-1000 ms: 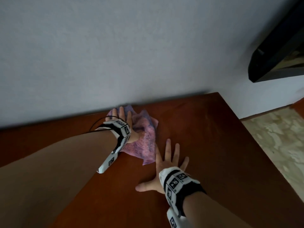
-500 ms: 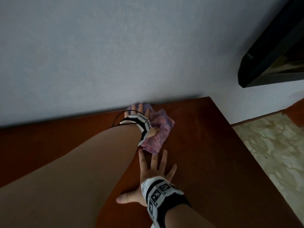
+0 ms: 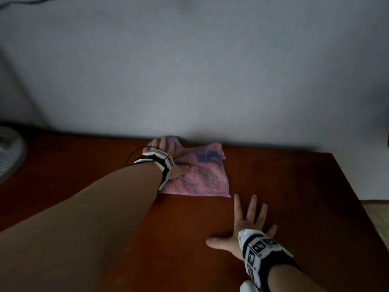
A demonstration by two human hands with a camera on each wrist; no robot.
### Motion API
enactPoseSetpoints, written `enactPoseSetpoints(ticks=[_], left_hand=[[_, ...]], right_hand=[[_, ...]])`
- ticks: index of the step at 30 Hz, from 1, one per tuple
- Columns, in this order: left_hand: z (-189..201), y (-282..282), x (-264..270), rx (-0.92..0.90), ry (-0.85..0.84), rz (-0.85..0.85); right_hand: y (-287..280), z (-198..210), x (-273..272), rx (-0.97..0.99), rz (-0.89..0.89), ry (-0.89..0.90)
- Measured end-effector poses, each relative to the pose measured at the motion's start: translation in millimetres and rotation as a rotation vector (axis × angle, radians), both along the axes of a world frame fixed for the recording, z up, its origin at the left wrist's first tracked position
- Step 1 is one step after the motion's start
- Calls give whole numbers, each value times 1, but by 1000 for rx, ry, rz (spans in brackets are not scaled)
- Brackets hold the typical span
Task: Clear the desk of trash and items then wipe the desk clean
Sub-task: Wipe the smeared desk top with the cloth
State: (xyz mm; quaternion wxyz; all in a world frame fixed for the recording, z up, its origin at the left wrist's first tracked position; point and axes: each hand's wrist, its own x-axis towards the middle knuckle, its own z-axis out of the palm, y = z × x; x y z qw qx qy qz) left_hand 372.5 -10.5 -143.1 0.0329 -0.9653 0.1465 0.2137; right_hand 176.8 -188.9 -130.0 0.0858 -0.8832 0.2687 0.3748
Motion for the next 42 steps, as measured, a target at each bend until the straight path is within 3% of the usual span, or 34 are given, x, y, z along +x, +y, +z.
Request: enactPoseSetpoints(ticks=[4, 7, 13, 19, 25, 28, 35, 39, 42], left_hand=[[0, 65, -35, 39, 63, 96], [-2, 107, -30, 65, 90, 197], [-13, 128, -26, -23, -3, 249], [-14, 202, -138, 13, 52, 259], [-8, 285, -257, 62, 214, 431], [-2, 319, -279, 63, 249, 541], [-8, 346, -248, 32, 247, 688], [-16, 380, -215, -23, 142, 759], [-18, 393, -202, -39, 66, 758]], right_hand=[[8, 3, 2, -33, 12, -3], [9, 4, 2, -69, 17, 8], [9, -1, -3, -126, 33, -8], [20, 9, -4, -174, 61, -20], [44, 29, 11, -266, 78, 41], [86, 45, 30, -225, 168, 61], [299, 26, 47, 154, 518, -124], [362, 6, 52, 75, 548, -136], [367, -1, 54, 0, 512, -122]])
